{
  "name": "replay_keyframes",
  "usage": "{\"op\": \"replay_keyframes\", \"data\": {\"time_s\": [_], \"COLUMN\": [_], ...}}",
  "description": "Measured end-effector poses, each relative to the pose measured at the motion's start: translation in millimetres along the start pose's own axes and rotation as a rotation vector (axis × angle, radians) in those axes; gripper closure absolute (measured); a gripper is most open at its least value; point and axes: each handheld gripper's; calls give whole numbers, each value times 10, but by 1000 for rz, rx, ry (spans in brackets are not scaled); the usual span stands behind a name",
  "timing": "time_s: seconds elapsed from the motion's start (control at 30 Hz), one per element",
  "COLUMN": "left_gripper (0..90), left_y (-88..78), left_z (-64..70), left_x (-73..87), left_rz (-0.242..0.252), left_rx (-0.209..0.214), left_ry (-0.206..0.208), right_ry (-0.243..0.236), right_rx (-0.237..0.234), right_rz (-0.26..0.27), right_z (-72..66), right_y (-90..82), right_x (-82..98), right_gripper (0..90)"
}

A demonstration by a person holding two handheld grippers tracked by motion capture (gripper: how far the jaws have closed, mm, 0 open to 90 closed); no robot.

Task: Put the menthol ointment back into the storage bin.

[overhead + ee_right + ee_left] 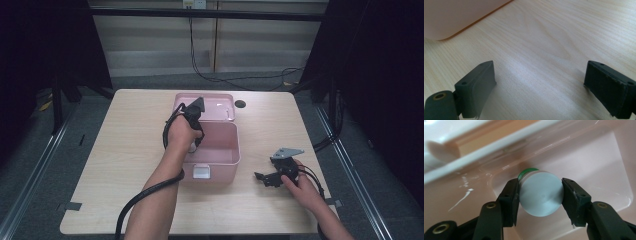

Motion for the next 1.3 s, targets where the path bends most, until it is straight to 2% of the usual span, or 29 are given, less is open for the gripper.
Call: {"op": "replay_keyframes", "data": {"time_s": [0.27, 0.5, 0.67, 0.8, 1.0, 1.2, 1.3], "left_gripper": [498, 497, 497, 496, 492, 488, 485], "left_y": [62, 103, 134, 147, 192, 171, 156], "left_z": [-24, -67, -87, -94, -91, -104, -103], "left_x": [18, 25, 33, 32, 28, 19, 24], "left_rz": [8, 45, 44, 47, 47, 65, 63], "left_rx": [-11, -19, -9, -18, -28, -32, -35], "left_ry": [-10, -30, -41, -32, -48, -39, -50], "right_ry": [-1, 0, -1, 0, 0, 0, -1], "right_rx": [0, 0, 0, 0, 0, 0, 0], "right_rz": [0, 0, 0, 0, 0, 0, 0], "right_z": [0, 0, 0, 0, 0, 0, 0], "right_y": [0, 0, 0, 0, 0, 0, 0], "right_x": [0, 0, 0, 0, 0, 0, 0], "right_gripper": [92, 92, 92, 92, 92, 92, 92]}}
Point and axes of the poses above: each handheld gripper's, and its own axes: y roughly forward along the jaws, x roughly out of its underside, z roughly to its right, and after that the axes turned 1 degree about -x, right-handed
